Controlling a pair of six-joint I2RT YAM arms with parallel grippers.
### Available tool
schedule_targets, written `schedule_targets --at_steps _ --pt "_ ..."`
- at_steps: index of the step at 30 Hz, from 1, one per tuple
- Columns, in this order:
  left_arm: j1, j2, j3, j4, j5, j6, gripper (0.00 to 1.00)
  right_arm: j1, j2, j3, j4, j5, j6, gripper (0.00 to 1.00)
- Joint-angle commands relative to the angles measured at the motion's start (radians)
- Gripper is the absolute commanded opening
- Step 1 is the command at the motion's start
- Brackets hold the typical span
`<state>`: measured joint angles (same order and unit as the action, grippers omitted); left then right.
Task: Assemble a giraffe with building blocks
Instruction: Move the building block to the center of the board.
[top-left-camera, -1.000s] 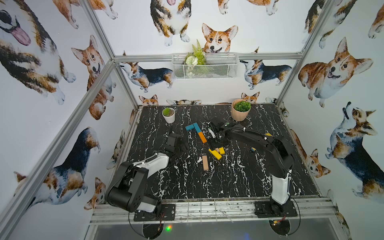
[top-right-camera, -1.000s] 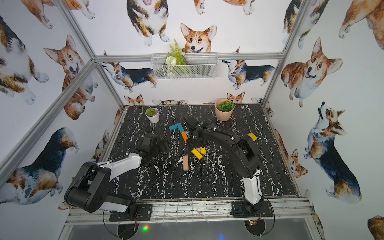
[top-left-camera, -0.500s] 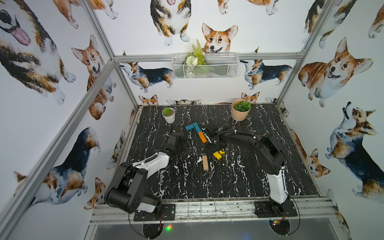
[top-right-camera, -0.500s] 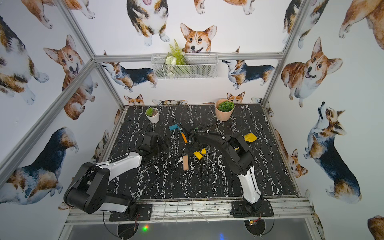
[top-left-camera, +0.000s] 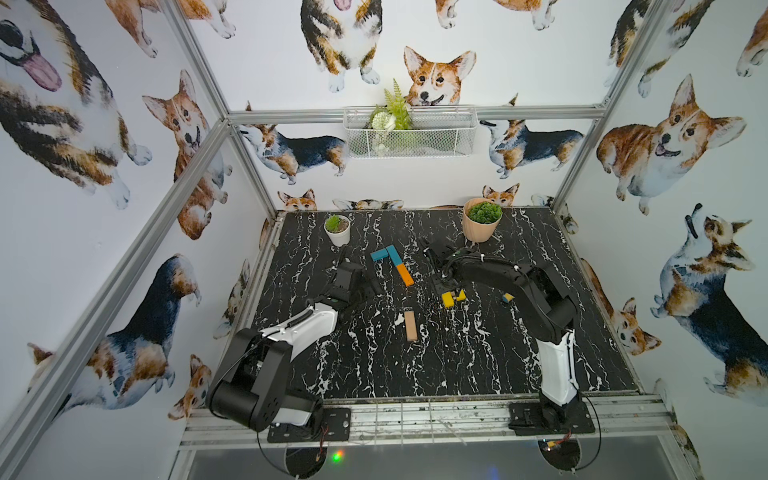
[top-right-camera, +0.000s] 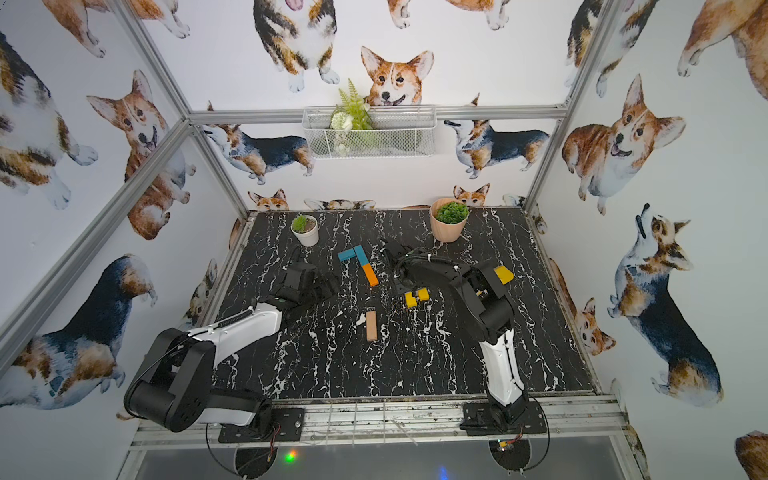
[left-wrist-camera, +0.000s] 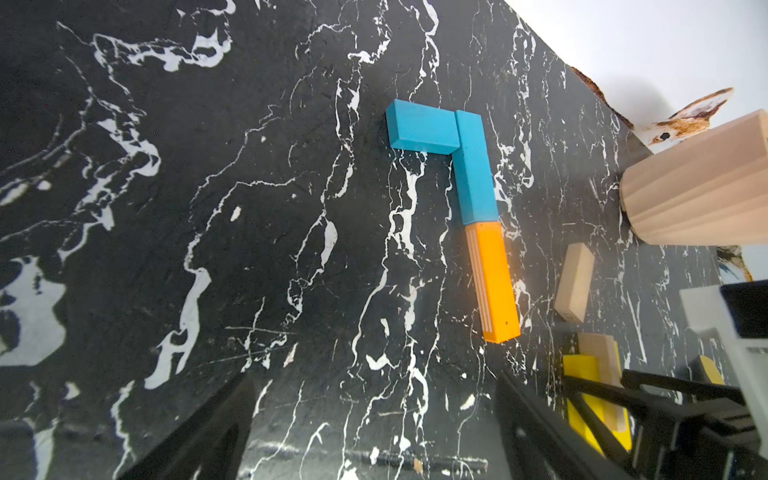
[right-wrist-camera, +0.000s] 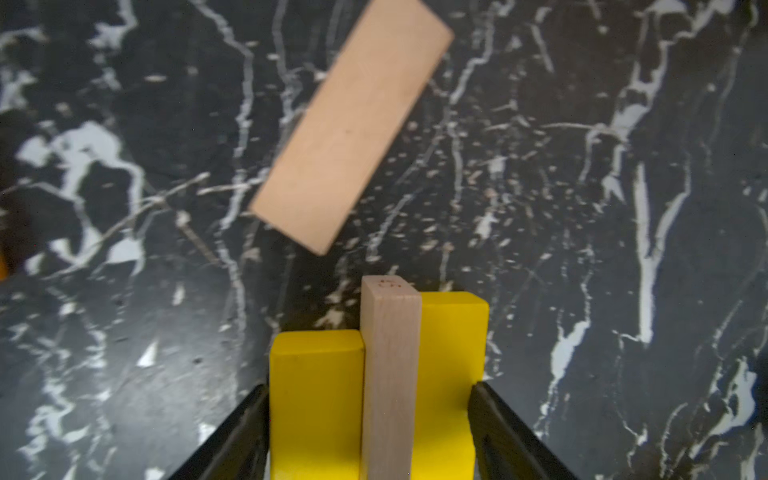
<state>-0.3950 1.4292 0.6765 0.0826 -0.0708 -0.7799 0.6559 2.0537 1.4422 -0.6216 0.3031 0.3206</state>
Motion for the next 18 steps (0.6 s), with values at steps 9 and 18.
schedule_targets --at_steps 9,18 --pt "0.000 0.073 -0.003 0.049 0.006 0.031 0.92 -0.166 -0.133 -0.156 -0.021 -0.149 0.062 0.77" --pt "0.001 0.097 -0.030 0.094 0.006 0.102 0.92 -0.220 -0.213 -0.162 -0.089 -0.219 0.073 0.84"
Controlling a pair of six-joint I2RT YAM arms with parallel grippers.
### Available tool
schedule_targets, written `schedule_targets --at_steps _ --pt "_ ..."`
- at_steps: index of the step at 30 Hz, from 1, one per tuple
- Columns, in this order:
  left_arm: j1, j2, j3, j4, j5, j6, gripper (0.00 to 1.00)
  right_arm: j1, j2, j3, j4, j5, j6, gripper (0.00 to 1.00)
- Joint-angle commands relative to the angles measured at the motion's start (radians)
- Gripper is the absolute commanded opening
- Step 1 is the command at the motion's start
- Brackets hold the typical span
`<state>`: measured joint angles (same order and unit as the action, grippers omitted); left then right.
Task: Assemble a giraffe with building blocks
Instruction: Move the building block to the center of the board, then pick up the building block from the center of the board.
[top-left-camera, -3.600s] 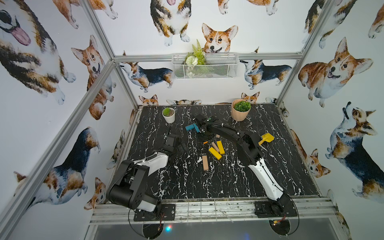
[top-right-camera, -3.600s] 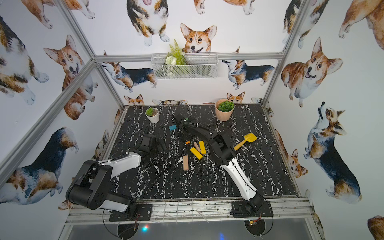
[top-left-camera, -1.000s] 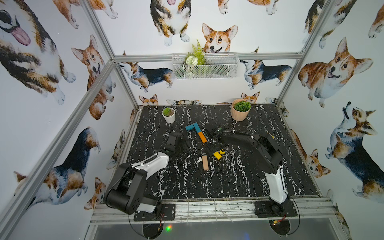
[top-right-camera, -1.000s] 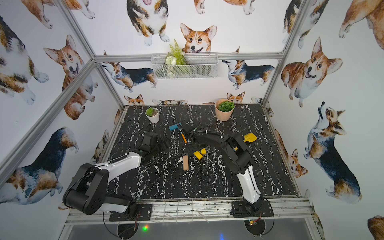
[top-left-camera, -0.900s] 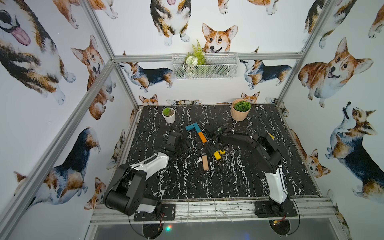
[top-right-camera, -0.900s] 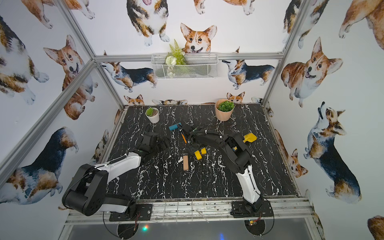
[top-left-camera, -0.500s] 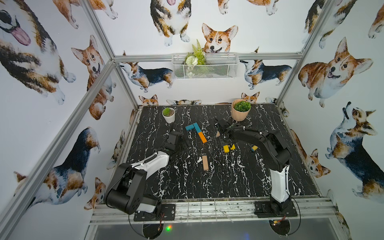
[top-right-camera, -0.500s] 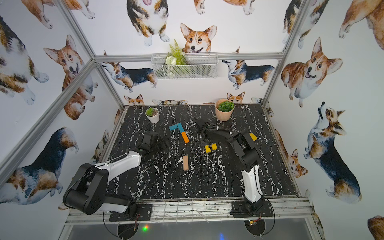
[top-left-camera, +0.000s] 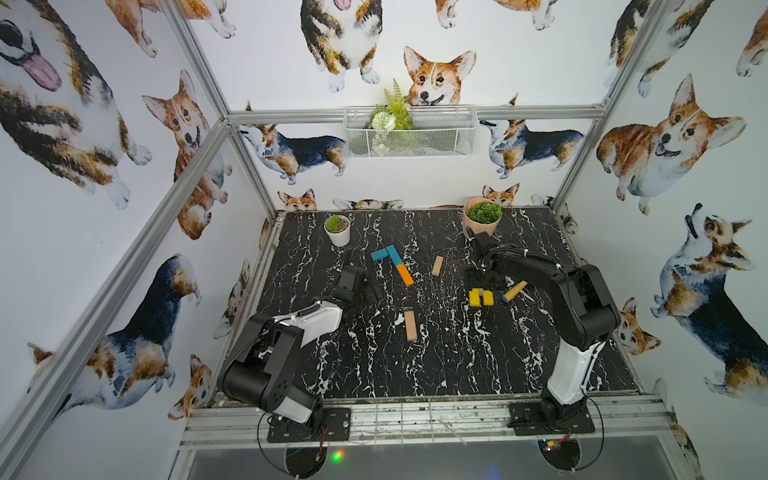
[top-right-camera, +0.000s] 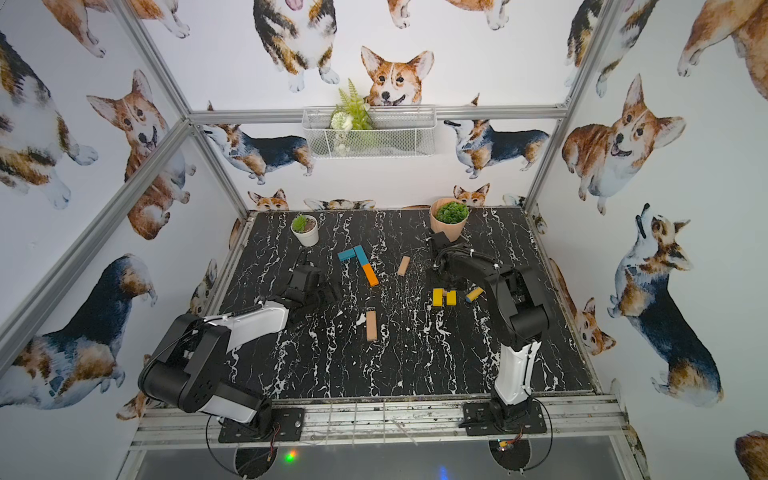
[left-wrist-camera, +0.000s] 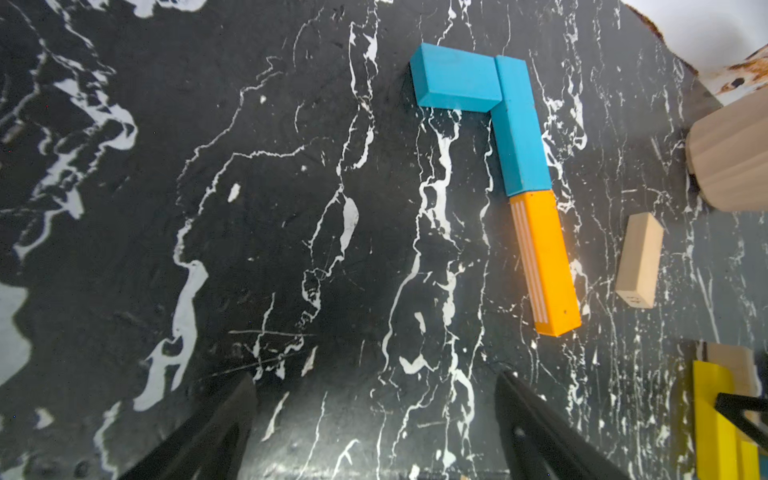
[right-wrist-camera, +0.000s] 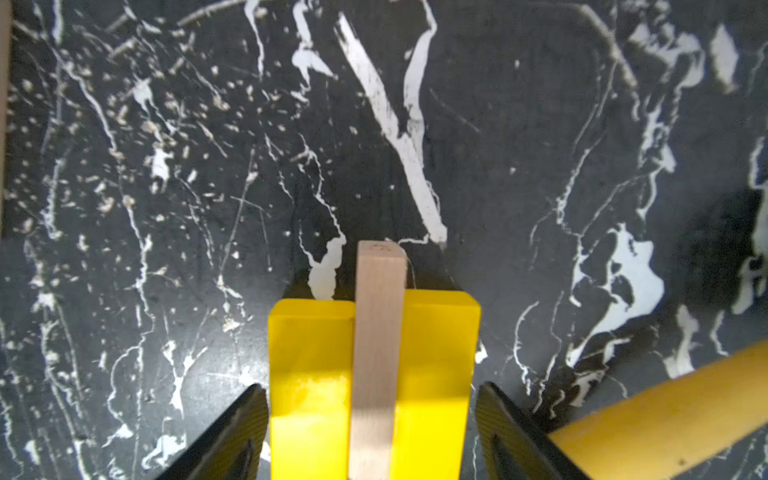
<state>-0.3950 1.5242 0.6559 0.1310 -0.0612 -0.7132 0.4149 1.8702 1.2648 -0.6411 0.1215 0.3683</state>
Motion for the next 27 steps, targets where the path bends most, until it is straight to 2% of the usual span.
schedule_targets --at_steps 1,5,11,15,19,27 --pt "0.001 -0.001 -0.013 0.043 -0.014 0.041 0.92 0.033 -0.040 0.021 -0.078 -0.028 0.027 0.84" --pt "0.001 -0.020 -0.027 0.050 -0.037 0.032 0.92 0.175 -0.090 0.069 -0.140 0.029 0.049 0.85" --pt "0.027 -0.012 -0.029 0.033 -0.023 -0.030 0.93 0.412 -0.127 0.072 -0.163 0.073 0.191 0.80" --pt "0.037 -0.029 -0.043 0.035 -0.030 -0.054 0.93 0.521 -0.120 0.063 -0.125 0.047 0.301 0.77" --pt "0.039 -0.049 -0.051 0.027 -0.054 -0.058 0.93 0.574 -0.072 0.093 -0.091 0.005 0.347 0.76" --pt "0.038 -0.056 -0.064 0.027 -0.071 -0.066 0.93 0.637 0.085 0.196 -0.096 0.020 0.351 0.72"
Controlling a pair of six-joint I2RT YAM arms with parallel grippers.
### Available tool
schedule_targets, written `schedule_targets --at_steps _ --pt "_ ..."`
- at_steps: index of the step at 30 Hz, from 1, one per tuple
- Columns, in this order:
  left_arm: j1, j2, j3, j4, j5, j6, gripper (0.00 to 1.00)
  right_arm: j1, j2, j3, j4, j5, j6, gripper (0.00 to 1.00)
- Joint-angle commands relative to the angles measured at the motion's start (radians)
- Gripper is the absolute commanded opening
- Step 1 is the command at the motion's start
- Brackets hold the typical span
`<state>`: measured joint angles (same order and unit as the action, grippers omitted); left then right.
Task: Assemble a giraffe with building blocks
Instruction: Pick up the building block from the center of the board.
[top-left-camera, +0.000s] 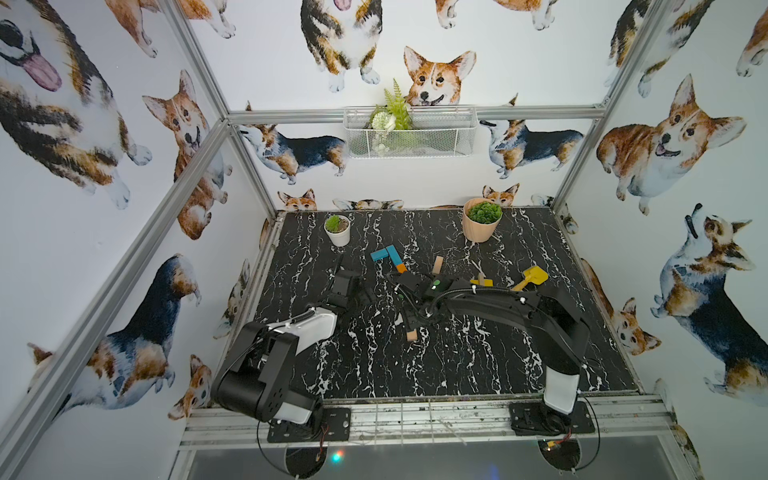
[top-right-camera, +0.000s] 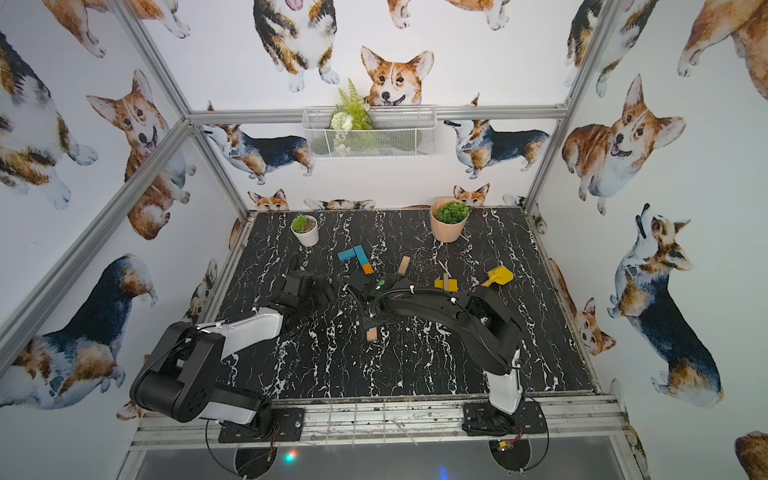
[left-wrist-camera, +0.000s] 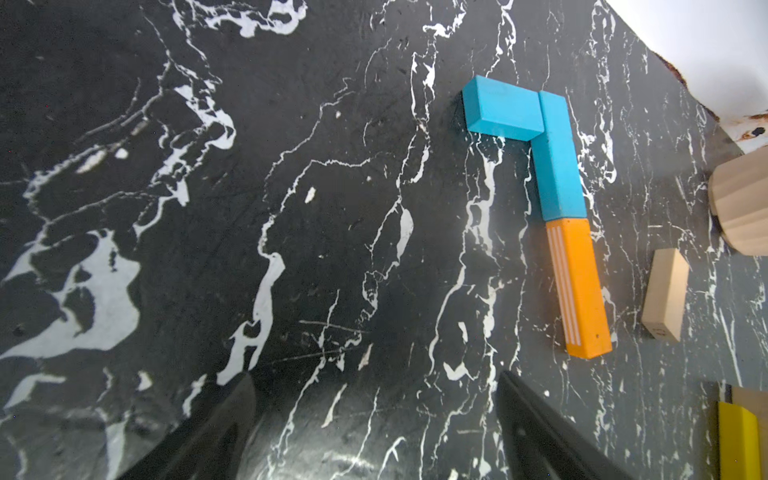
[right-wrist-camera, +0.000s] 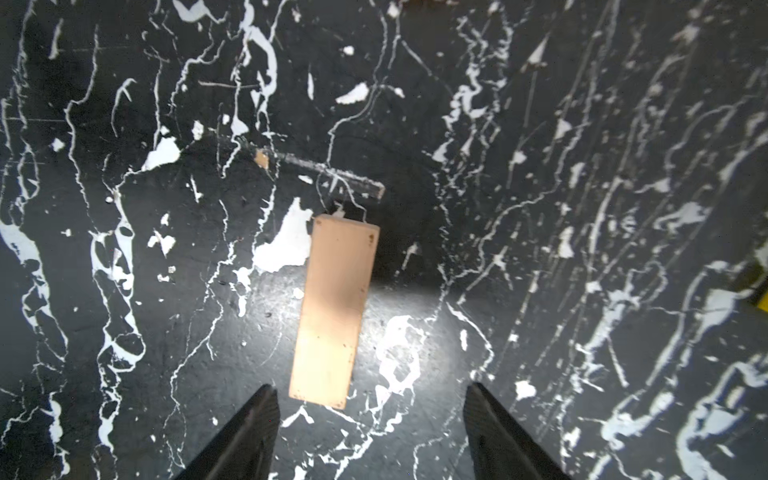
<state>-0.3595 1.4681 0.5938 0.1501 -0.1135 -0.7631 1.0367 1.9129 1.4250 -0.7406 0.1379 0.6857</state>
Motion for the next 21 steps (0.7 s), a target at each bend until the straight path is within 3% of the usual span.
schedule_targets --at_steps 1,6,12,17,21 --pt "0.003 0.000 0.000 0.009 -0.017 -0.016 0.93 0.021 0.061 0.051 -0.003 0.005 0.029 0.72" --pt "0.002 0.004 0.001 0.014 -0.014 -0.014 0.93 0.028 0.131 0.075 -0.009 0.010 0.014 0.66" --pt "0.002 0.013 0.002 0.020 -0.005 -0.013 0.93 0.028 0.138 0.039 0.003 0.014 -0.006 0.49" --pt "0.002 0.014 0.005 0.020 -0.002 -0.010 0.93 0.015 0.132 0.012 0.003 0.029 -0.049 0.14" --pt "0.003 0.003 0.002 0.019 -0.004 -0.005 0.93 -0.048 0.085 -0.025 0.011 0.000 -0.111 0.04"
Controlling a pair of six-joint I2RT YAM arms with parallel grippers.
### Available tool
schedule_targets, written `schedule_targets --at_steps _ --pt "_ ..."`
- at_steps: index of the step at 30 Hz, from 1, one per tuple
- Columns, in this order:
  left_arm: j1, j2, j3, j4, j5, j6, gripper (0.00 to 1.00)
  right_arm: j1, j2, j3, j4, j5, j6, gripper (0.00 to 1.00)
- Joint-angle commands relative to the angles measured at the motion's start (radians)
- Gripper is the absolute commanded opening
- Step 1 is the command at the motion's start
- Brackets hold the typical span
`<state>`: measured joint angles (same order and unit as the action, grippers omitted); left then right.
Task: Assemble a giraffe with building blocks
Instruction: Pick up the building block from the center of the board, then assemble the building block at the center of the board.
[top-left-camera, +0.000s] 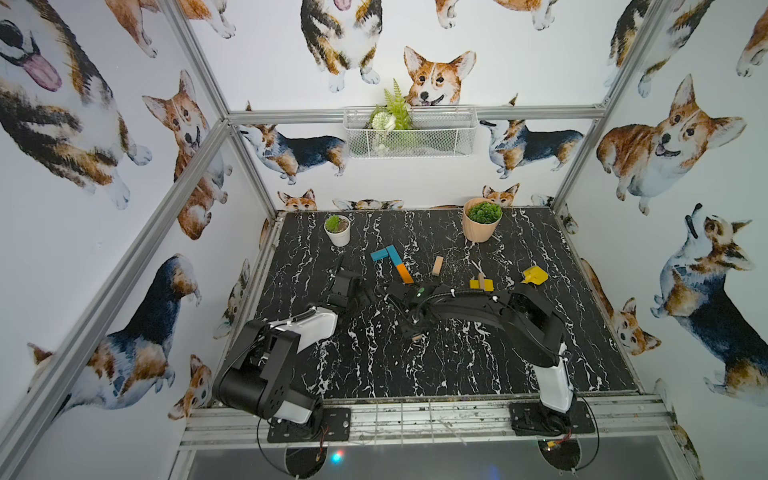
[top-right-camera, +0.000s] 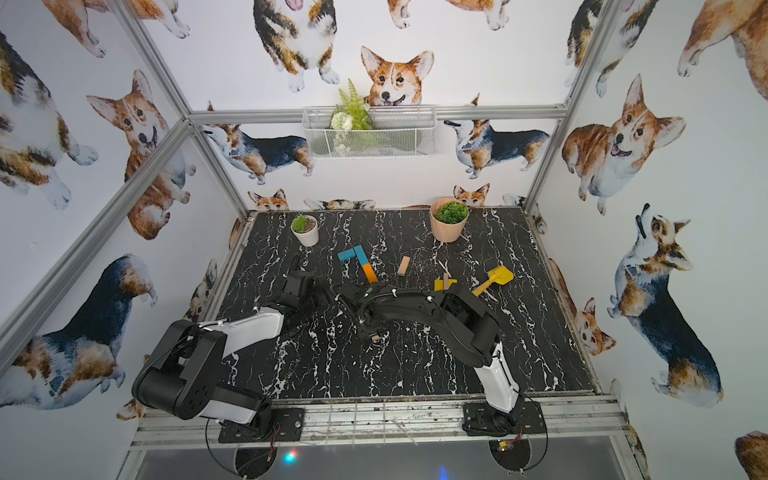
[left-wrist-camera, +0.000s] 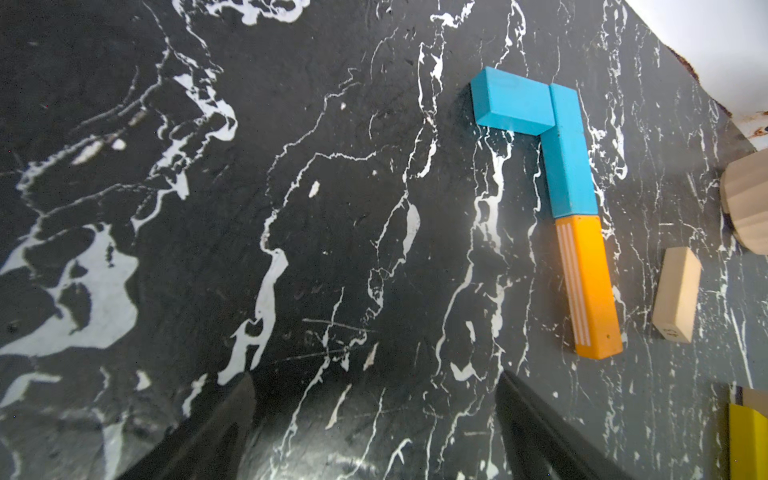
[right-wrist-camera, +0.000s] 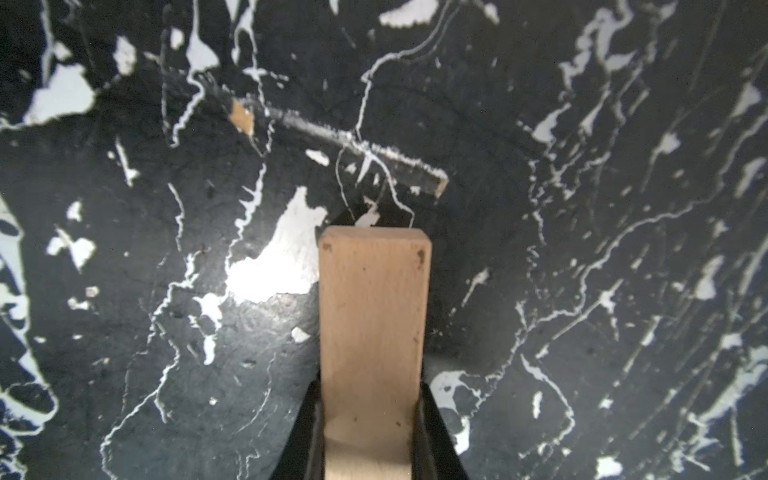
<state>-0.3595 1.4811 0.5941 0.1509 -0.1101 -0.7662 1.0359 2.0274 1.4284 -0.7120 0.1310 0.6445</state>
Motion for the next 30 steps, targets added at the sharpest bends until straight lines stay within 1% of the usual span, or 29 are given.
schedule_targets --at_steps 1,4,6,9,11,14,19,25,30 --pt "0.002 -0.013 0.000 0.019 -0.009 0.000 0.93 -0.079 -0.056 -0.046 -0.004 -0.020 -0.105 0.03" --pt "0.003 -0.021 -0.001 0.019 -0.013 0.004 0.93 -0.167 -0.122 -0.067 0.017 -0.084 -0.202 0.03" --pt "0.002 -0.025 -0.002 0.022 -0.013 0.007 0.93 -0.216 -0.146 -0.053 0.017 -0.135 -0.265 0.03" --pt "0.003 -0.025 -0.002 0.024 -0.011 0.010 0.93 -0.261 -0.133 0.005 -0.010 -0.161 -0.341 0.02" --pt "0.003 -0.027 -0.002 0.024 -0.010 0.010 0.93 -0.275 -0.089 0.076 -0.055 -0.152 -0.362 0.02" --pt "0.003 -0.031 -0.002 0.025 -0.010 0.014 0.93 -0.276 -0.019 0.165 -0.111 -0.158 -0.366 0.03" --pt "0.002 -0.035 -0.005 0.026 -0.013 0.016 0.93 -0.277 0.053 0.232 -0.116 -0.156 -0.335 0.04" --pt "0.002 -0.030 -0.003 0.032 -0.007 0.016 0.93 -0.269 0.094 0.255 -0.111 -0.172 -0.322 0.05" --pt "0.002 -0.033 -0.004 0.031 -0.005 0.017 0.93 -0.258 0.118 0.265 -0.124 -0.153 -0.326 0.05"
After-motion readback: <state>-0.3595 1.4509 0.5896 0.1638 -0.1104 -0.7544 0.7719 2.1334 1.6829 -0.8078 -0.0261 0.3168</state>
